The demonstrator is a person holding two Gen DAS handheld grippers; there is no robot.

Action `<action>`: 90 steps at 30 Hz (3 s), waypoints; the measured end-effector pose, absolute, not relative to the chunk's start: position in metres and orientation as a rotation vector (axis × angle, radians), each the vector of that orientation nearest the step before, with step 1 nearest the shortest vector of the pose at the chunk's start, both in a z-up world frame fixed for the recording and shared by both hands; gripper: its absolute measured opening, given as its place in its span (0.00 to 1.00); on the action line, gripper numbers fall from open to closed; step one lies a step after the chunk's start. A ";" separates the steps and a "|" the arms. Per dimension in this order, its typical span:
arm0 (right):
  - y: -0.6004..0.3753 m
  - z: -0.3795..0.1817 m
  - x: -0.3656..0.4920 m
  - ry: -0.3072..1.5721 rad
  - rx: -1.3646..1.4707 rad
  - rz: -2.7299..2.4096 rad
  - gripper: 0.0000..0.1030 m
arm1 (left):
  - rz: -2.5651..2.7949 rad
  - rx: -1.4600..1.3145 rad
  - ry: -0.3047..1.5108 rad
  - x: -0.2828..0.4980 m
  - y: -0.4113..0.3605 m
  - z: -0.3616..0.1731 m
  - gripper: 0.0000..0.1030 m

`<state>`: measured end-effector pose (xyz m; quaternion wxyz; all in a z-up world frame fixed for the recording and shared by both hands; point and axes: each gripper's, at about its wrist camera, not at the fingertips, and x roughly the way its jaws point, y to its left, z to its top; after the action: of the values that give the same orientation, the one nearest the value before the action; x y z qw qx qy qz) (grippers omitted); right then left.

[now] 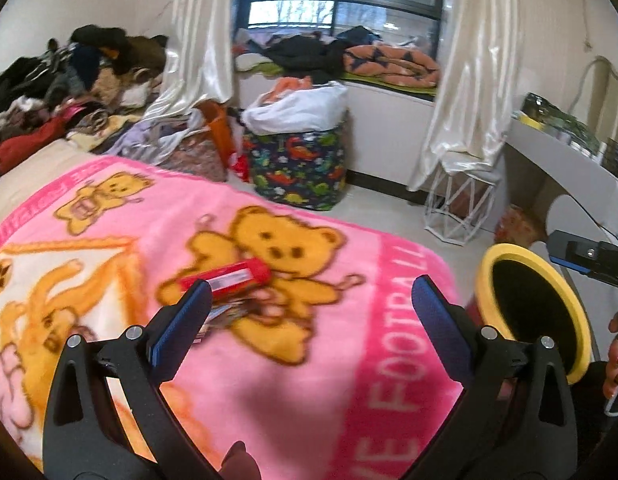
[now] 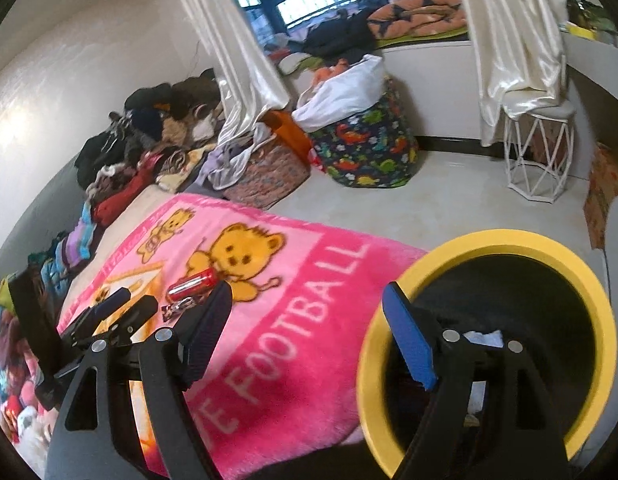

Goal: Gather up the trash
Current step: 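Move both open grippers back over the red tube and small wrapper, then grasp the small silver wrapper with the left gripper while the right grasps the red tube, then carry the silver wrapper and red tube in both grippers over the bin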

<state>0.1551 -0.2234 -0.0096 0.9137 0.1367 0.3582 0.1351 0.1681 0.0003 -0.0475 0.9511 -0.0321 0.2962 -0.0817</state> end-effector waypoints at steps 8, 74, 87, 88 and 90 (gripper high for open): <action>-0.176 -0.013 0.176 0.766 0.221 0.341 0.73 | -0.126 -0.106 0.656 0.180 0.050 -0.069 0.89; -0.116 -0.034 0.245 0.805 0.439 0.427 0.32 | -0.307 -0.137 0.705 0.116 0.037 -0.089 0.08; -0.241 -0.027 0.179 0.732 0.486 0.257 0.32 | -0.396 -0.070 0.650 0.119 -0.021 -0.054 0.08; -0.250 -0.028 0.175 0.731 0.495 0.244 0.32 | -0.403 -0.064 0.648 0.119 -0.026 -0.052 0.08; -0.265 -0.027 0.168 0.724 0.501 0.225 0.31 | -0.422 -0.050 0.644 0.118 -0.039 -0.049 0.08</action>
<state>0.1679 -0.2647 -0.0271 0.8985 0.2421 0.3498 0.1088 0.1184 -0.0389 -0.0488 0.9265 -0.0242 0.3142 -0.2058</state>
